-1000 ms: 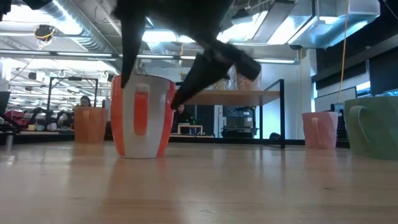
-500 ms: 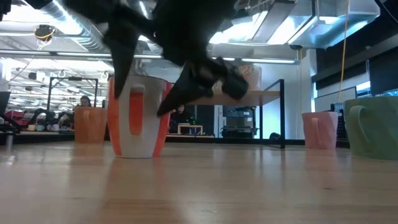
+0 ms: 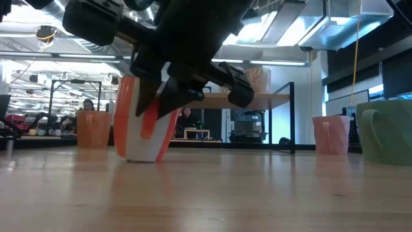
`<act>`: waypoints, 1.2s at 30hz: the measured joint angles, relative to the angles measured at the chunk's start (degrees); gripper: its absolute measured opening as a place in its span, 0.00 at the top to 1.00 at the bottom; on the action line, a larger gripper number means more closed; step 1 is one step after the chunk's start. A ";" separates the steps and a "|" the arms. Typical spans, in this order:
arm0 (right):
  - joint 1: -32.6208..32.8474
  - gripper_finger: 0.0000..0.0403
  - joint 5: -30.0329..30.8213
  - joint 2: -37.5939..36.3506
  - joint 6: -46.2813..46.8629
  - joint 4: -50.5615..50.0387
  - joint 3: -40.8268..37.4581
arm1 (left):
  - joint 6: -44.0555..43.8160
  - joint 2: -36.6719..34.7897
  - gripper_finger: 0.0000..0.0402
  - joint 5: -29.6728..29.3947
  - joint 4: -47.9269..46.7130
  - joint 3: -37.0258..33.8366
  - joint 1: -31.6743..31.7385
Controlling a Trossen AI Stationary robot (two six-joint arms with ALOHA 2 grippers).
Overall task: Place coffee mugs
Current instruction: Put the orange mug on the shelf
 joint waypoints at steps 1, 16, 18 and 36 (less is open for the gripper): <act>-0.01 0.92 -0.12 -0.13 -0.09 -0.34 0.00 | 0.00 -0.14 0.71 0.37 0.02 0.00 0.00; -1.94 0.92 -0.20 -0.46 -6.19 -21.96 18.81 | -1.97 -10.09 0.71 1.44 0.02 0.00 0.00; -2.89 0.92 -0.05 -1.16 -8.01 -22.63 20.21 | -1.95 -10.35 0.71 0.42 0.02 0.00 0.00; -12.71 0.92 1.77 -11.21 -16.47 -18.62 18.64 | -1.92 -10.36 0.71 -1.42 0.13 0.00 -0.02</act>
